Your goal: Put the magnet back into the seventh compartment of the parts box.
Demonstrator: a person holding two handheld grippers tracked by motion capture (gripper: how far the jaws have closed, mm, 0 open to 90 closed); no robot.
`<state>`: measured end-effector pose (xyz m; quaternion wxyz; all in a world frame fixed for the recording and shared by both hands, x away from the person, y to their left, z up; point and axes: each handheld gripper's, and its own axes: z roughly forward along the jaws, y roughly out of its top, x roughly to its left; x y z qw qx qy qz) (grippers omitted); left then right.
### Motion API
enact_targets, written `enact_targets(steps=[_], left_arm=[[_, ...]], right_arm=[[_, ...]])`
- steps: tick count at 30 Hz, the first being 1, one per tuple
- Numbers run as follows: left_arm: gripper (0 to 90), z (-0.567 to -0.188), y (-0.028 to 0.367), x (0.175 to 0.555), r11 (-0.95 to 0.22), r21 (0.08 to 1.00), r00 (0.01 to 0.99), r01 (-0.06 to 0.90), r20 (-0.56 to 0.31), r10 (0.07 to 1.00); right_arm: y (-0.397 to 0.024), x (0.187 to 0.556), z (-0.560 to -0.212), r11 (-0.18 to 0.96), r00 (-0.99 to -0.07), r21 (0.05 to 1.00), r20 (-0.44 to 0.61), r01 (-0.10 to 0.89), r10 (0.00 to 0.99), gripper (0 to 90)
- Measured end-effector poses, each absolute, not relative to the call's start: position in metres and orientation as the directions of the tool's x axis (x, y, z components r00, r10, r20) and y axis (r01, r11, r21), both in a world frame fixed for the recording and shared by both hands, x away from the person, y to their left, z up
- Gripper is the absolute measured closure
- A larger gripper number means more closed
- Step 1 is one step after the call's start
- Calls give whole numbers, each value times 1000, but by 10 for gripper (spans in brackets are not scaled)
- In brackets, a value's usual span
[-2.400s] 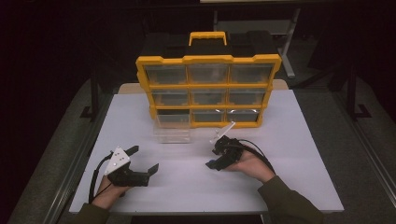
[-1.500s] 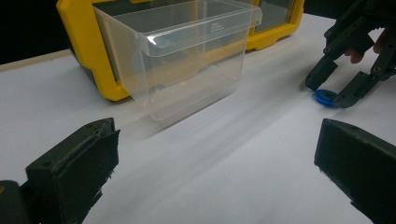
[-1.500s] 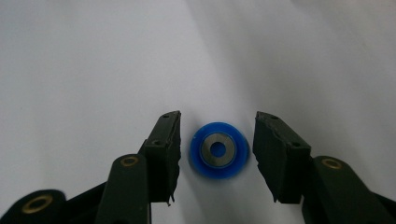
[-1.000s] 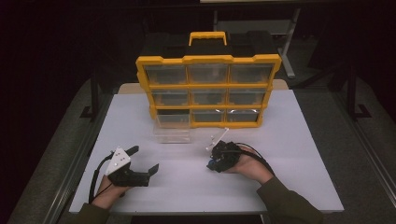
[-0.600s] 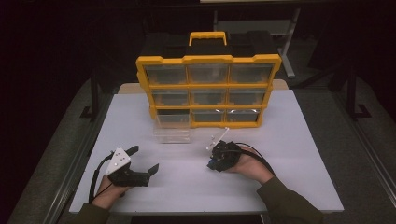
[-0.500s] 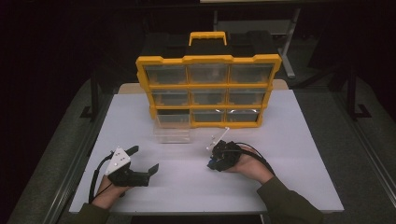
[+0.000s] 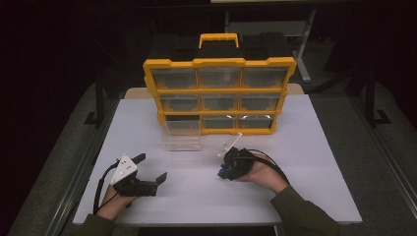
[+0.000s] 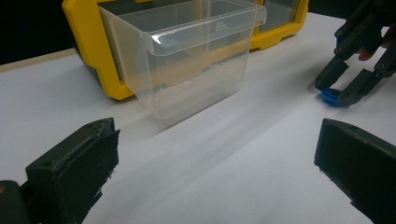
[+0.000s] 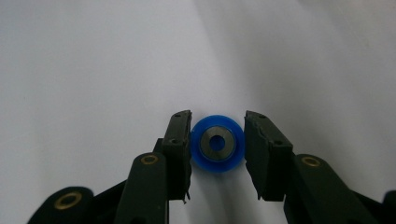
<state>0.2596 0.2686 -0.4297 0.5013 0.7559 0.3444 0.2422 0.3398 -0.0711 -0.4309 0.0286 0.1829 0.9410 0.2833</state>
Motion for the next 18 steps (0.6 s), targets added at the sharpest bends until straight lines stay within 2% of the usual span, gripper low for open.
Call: enact_targets(steps=[18], left_arm=[[0,-430,268,260,-260,925,644,278,21,764]], right_arm=[[-73,342,-416,744,-928,582,50,328,370,618]])
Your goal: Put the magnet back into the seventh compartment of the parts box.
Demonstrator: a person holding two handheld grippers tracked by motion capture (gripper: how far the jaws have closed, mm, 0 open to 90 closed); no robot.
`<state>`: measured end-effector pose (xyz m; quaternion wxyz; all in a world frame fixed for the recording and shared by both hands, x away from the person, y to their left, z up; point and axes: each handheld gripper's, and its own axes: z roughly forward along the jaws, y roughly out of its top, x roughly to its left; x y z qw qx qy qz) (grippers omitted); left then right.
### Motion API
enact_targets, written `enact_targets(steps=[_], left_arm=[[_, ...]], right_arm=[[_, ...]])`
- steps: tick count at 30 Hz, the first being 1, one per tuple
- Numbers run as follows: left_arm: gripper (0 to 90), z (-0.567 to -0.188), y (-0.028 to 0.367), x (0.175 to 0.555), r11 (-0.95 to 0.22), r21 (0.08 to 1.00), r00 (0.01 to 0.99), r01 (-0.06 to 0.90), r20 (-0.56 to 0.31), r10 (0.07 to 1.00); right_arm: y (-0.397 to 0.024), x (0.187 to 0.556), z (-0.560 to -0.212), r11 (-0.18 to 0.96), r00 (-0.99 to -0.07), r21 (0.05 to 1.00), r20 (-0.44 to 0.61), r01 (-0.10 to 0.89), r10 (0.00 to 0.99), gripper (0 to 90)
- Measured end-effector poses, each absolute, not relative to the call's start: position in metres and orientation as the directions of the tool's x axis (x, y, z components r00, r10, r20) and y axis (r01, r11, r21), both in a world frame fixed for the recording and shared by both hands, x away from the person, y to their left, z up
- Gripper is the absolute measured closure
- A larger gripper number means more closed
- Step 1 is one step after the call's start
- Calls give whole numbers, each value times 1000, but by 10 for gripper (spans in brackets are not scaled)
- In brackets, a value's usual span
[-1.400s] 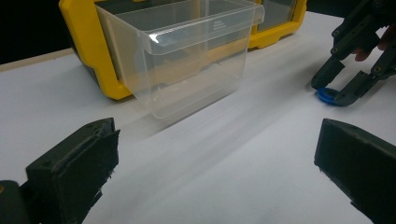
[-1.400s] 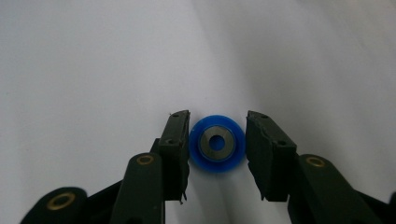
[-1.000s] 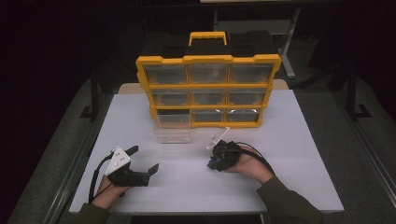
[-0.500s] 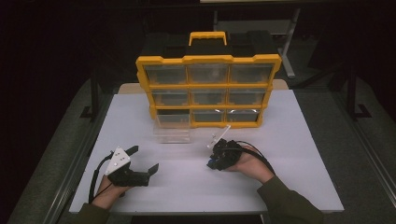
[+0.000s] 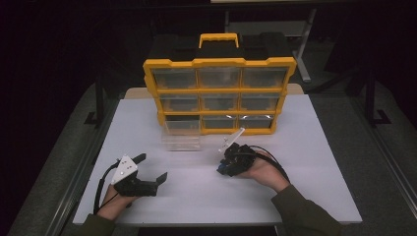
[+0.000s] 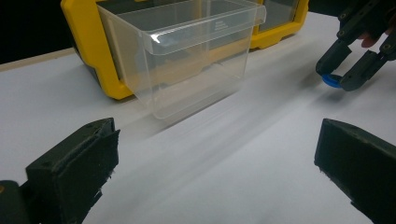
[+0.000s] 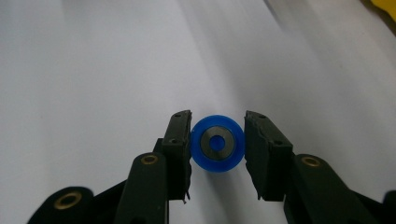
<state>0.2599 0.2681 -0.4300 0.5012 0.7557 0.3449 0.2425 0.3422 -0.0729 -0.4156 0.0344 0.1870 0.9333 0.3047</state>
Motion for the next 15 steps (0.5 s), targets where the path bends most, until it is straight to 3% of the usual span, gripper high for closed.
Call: enact_targets(steps=[15], left_arm=[[0,-429,269,259,-252,925,642,283,12,766]], right_arm=[[-71,345,-405,731,-927,596,58,331,372,618]])
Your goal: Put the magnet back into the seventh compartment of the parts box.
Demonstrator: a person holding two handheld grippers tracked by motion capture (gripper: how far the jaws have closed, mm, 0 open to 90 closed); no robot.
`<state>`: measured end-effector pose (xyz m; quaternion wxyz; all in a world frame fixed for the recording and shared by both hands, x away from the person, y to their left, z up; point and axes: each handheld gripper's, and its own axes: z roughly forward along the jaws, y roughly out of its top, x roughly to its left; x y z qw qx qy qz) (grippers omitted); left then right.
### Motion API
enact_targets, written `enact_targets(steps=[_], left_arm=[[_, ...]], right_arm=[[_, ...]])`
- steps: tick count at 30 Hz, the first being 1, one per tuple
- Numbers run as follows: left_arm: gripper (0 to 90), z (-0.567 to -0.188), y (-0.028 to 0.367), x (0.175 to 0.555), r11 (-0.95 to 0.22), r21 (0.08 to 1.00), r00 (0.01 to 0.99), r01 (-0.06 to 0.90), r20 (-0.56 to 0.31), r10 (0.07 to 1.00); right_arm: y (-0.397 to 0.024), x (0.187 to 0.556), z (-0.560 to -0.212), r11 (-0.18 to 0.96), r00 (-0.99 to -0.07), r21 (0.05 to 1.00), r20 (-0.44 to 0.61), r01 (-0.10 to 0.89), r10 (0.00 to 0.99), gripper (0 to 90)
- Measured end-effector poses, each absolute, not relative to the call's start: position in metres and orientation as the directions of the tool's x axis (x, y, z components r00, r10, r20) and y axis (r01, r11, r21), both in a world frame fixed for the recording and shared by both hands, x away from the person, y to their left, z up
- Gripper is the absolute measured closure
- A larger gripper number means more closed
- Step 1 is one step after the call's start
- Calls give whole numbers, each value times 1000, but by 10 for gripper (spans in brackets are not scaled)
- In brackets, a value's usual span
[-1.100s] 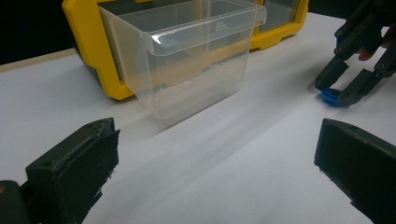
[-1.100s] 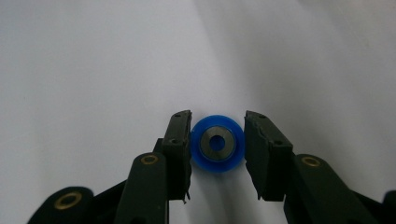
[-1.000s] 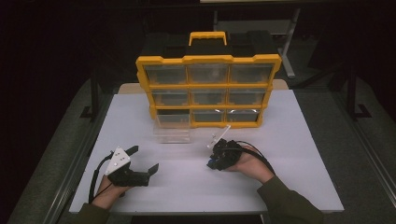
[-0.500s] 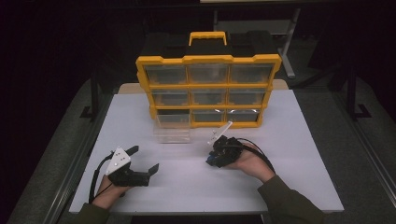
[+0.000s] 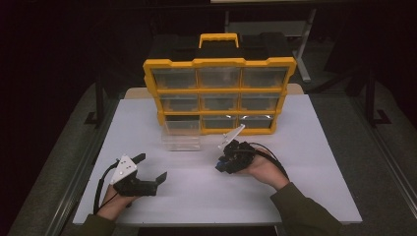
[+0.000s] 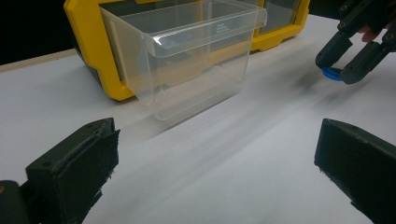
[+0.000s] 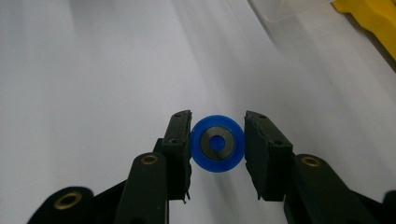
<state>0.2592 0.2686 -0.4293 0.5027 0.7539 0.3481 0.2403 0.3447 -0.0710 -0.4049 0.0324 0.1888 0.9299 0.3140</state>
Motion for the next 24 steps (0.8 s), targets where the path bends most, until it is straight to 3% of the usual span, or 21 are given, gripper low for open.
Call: enact_targets(steps=[24], left_arm=[[0,-428,269,259,-256,928,645,271,22,764]], right_arm=[[-64,356,-380,705,-919,618,75,348,387,618]])
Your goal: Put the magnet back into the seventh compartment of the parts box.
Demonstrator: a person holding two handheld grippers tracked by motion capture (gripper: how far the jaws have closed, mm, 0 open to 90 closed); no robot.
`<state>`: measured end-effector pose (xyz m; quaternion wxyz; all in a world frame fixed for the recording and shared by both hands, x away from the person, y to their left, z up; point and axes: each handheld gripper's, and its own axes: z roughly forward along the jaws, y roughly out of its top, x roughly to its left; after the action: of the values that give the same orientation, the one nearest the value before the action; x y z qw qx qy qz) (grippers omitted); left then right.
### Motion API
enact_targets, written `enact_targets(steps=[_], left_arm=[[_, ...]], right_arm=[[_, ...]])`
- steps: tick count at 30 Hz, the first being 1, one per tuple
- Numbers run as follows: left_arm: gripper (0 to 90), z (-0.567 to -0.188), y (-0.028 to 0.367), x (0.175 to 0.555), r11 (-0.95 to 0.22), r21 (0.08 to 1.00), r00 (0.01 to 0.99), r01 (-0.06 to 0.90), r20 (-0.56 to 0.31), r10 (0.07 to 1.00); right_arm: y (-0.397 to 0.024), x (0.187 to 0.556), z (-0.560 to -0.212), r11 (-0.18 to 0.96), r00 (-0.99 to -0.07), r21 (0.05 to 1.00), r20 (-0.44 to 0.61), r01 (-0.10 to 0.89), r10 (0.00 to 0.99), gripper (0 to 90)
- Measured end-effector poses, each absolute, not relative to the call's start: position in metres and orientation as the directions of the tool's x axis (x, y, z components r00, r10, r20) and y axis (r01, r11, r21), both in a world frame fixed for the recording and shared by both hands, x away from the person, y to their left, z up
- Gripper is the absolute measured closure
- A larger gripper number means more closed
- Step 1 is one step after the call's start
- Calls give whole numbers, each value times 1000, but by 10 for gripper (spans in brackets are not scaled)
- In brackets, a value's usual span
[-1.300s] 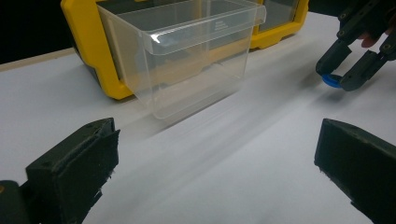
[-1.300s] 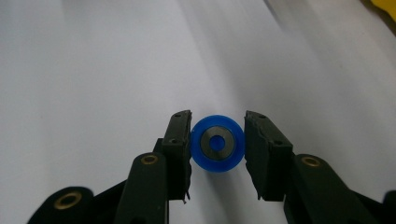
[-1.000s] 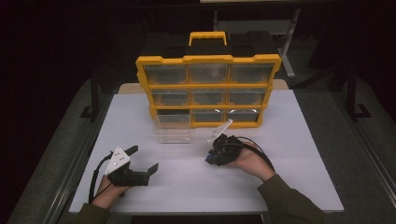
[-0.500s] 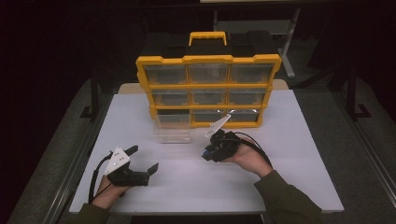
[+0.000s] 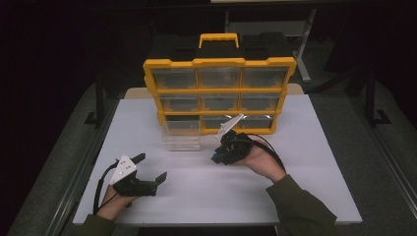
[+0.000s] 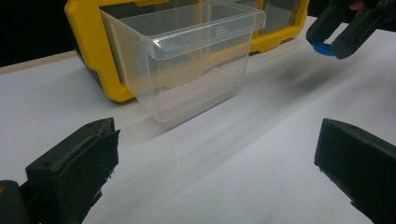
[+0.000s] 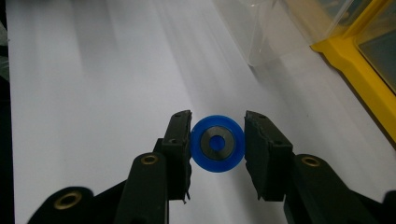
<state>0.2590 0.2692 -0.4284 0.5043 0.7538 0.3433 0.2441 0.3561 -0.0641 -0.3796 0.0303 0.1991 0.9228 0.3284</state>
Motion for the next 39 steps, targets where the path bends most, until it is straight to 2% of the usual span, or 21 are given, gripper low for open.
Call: enact_targets(steps=[17,39], left_arm=[[0,-429,267,258,-248,929,646,274,13,764],[0,-429,268,258,-245,929,646,277,9,763]], right_arm=[[-59,363,-369,689,-913,626,98,366,396,618],[-53,373,-356,685,-916,639,79,349,393,618]])
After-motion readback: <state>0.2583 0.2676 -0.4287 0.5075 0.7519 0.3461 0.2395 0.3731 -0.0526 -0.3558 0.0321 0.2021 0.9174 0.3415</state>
